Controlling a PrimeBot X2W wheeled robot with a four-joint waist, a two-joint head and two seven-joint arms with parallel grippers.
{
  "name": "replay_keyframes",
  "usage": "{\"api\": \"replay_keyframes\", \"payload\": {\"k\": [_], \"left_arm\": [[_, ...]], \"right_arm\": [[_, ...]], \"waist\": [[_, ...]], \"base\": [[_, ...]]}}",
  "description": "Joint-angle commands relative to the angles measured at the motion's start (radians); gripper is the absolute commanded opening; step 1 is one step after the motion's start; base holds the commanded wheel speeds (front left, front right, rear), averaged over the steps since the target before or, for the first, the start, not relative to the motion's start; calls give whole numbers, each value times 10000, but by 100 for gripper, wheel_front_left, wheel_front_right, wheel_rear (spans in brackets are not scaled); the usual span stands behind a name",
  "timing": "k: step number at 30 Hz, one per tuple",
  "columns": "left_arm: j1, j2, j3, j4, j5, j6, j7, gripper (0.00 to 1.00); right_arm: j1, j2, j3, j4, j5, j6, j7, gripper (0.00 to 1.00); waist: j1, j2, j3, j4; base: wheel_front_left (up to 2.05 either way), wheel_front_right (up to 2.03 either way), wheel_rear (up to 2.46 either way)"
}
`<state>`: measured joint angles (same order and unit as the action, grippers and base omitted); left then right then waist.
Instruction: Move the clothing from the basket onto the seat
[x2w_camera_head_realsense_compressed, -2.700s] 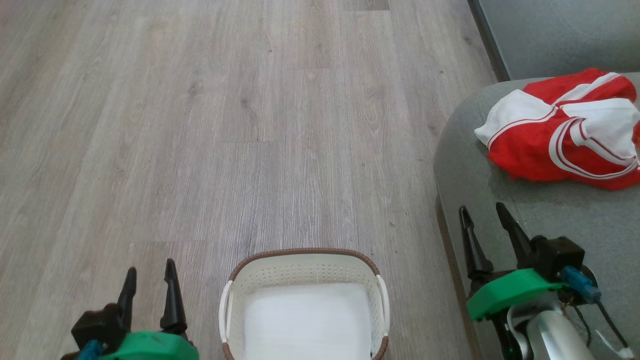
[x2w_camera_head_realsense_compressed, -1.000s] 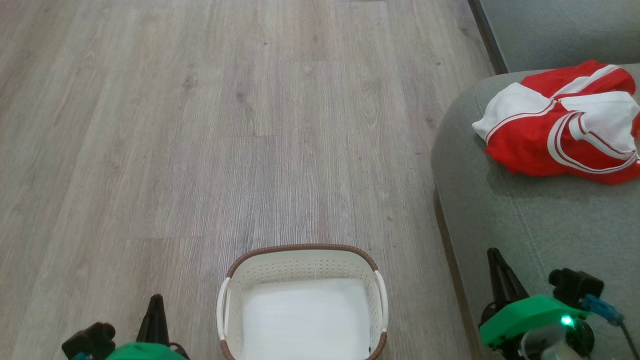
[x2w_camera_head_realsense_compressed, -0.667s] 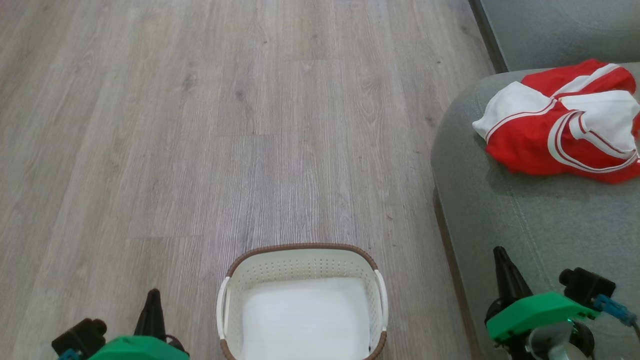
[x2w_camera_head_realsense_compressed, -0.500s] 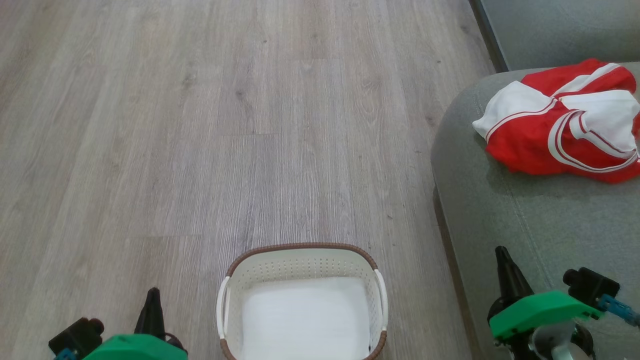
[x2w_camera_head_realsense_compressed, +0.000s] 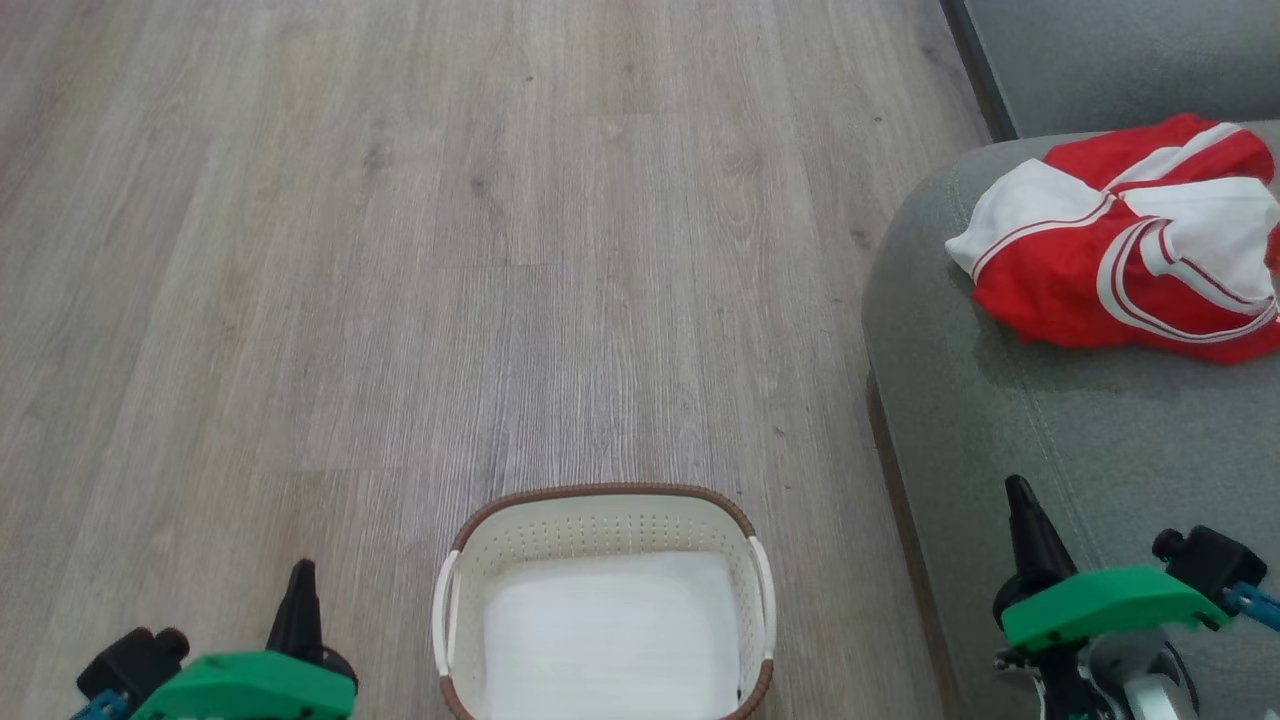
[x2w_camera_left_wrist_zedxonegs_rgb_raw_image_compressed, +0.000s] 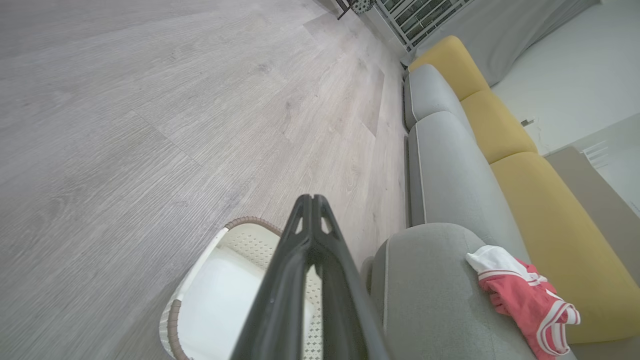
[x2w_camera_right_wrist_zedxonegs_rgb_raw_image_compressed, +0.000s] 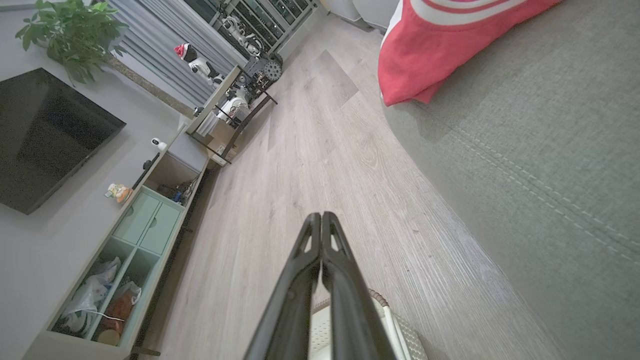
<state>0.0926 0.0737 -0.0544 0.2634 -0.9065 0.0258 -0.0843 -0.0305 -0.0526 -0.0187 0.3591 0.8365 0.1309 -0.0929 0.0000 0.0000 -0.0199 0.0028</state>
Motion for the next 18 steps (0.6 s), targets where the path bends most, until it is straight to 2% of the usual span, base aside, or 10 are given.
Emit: {"api": "replay_keyframes", "payload": {"k": [1,18], "left_arm": [[-592,36,251,-275,-228,-103,41,0],[-949,-32,614,-251,-1938,-472,531,0]], "right_arm": [[-484,-5,27,-392,270,0,111,0],[-557,2,-220,-581,2148,0,603,0]], "waist": [[0,0,4,0],[0,0,61,-7]], "base": [[0,0,0],[0,0,0]]}}
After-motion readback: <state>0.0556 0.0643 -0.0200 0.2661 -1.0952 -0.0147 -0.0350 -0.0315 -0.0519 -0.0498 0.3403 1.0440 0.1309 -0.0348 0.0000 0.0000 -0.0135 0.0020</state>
